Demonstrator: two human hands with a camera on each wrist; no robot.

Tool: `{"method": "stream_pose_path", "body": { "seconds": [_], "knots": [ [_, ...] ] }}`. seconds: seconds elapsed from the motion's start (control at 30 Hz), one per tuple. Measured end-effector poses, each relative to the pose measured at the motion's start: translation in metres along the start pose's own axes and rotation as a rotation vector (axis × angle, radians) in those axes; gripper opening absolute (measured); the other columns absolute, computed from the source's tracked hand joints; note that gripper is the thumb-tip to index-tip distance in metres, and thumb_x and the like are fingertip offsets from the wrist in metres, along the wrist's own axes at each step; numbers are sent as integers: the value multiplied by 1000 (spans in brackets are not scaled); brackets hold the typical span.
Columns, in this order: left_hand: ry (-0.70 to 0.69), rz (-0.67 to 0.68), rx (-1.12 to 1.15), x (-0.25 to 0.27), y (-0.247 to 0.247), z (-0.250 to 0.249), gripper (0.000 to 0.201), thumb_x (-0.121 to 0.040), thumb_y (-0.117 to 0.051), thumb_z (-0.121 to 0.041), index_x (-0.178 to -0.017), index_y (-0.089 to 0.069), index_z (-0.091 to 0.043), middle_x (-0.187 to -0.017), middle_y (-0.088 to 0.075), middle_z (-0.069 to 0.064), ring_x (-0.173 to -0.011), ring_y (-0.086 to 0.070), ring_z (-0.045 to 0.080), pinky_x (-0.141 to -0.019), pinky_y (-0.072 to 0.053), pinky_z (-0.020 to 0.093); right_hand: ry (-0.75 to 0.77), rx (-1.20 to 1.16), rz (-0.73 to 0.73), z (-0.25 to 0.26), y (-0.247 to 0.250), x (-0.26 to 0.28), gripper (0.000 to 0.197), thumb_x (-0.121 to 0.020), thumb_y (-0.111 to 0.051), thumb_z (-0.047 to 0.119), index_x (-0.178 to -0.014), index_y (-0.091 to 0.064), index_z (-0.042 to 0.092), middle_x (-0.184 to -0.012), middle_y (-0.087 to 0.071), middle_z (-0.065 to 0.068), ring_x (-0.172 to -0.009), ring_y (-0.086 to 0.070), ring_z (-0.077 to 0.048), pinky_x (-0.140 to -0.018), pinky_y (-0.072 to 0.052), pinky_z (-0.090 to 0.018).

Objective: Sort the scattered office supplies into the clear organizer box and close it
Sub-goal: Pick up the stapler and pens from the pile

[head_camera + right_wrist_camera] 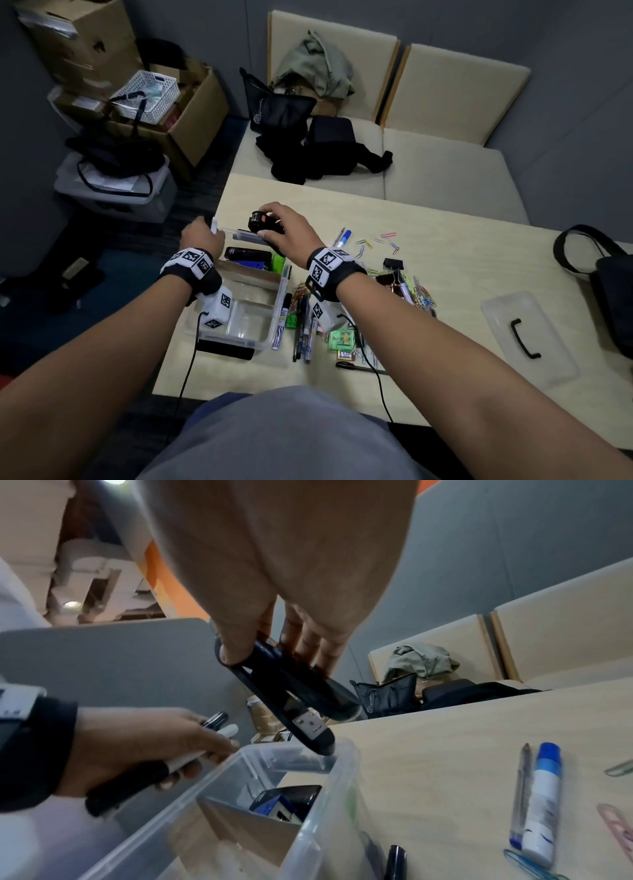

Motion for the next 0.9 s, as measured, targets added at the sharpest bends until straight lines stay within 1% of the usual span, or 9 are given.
{"method": "stream_pose_path", "body": {
  "seconds": [0.07, 0.17, 0.23, 0.33, 0.47, 0.57, 0.63, 0.73, 0.9],
  "knots": [
    [-1, 14, 20, -3, -1, 5, 36, -91, -59, -24, -115, -53, 2, -116, -60, 27, -107, -57, 43, -78, -44, 39, 3, 90, 31, 4, -15, -7, 37, -91, -65, 26, -127, -55, 20, -117, -60, -6, -106, -57, -25, -90, -48, -40],
    [-29, 15, 61, -6, -3, 10, 35, -94, -56, -27, -114, -53, 2, -113, -61, 27, -104, -57, 43, -73, -39, 35, 13, 279, 94, 11, -39, -18, 40, -92, -65, 26, -130, -54, 20, -120, -60, -5, -108, -57, -27, -87, -49, -41],
    [-44, 6, 93, -6, -3, 10, 35, -95, -55, -27, -114, -54, 2, -112, -61, 27, -103, -58, 43, -72, -39, 35, 18, 382, 131, 11, -53, -22, 42, -91, -66, 23, -130, -52, 16, -124, -60, -7, -106, -59, -30, -85, -50, -43],
    [-41, 13, 128, -6, -4, 12, 33, -94, -55, -27, -112, -55, 1, -109, -62, 25, -102, -57, 42, -71, -38, 34, -14, 446, 163, 6, -67, -26, 37, -86, -68, 12, -117, -47, 10, -115, -60, -12, -96, -59, -35, -77, -50, -46],
    [-37, 12, 164, -4, -2, 15, 29, -92, -58, -26, -102, -55, 1, -101, -63, 23, -97, -58, 40, -71, -39, 34, 26, 558, 237, 1, -91, -27, 38, -84, -62, -1, -119, -49, 5, -118, -51, -15, -101, -57, -37, -76, -49, -49],
    [-41, 9, 172, -5, -3, 17, 28, -90, -58, -27, -99, -55, 0, -98, -64, 22, -94, -59, 40, -73, -44, 36, 67, 626, 240, 0, -100, -29, 35, -87, -58, 2, -122, -52, 3, -119, -50, -16, -106, -56, -36, -74, -44, -43],
    [-29, 17, 176, -6, -4, 19, 28, -89, -58, -28, -100, -56, -2, -98, -64, 20, -94, -59, 39, -75, -46, 37, 95, 682, 212, 1, -101, -30, 34, -88, -57, 4, -121, -55, 6, -117, -54, -13, -106, -55, -33, -76, -42, -40],
    [-40, 26, 167, -6, -3, 17, 29, -90, -58, -29, -101, -56, -3, -100, -64, 20, -96, -59, 39, -75, -44, 36, 139, 751, 184, 1, -103, -31, 33, -87, -59, 7, -120, -58, 9, -117, -58, -10, -110, -51, -30, -86, -41, -38],
    [-58, 23, 161, -4, -2, 16, 27, -92, -58, -31, -96, -54, -4, -96, -62, 18, -95, -57, 38, -71, -38, 32, 178, 707, 214, -5, -106, -30, 38, -92, -56, 10, -131, -57, 11, -120, -51, -11, -114, -44, -30, -88, -39, -38]
  ]
}}
Point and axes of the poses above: each hand's wrist, its own x-axis away from the middle knuckle, its own y-axis out of the back of the hand, z = x × y, the point moved 9 cm from there along -x, towards the middle knuckle
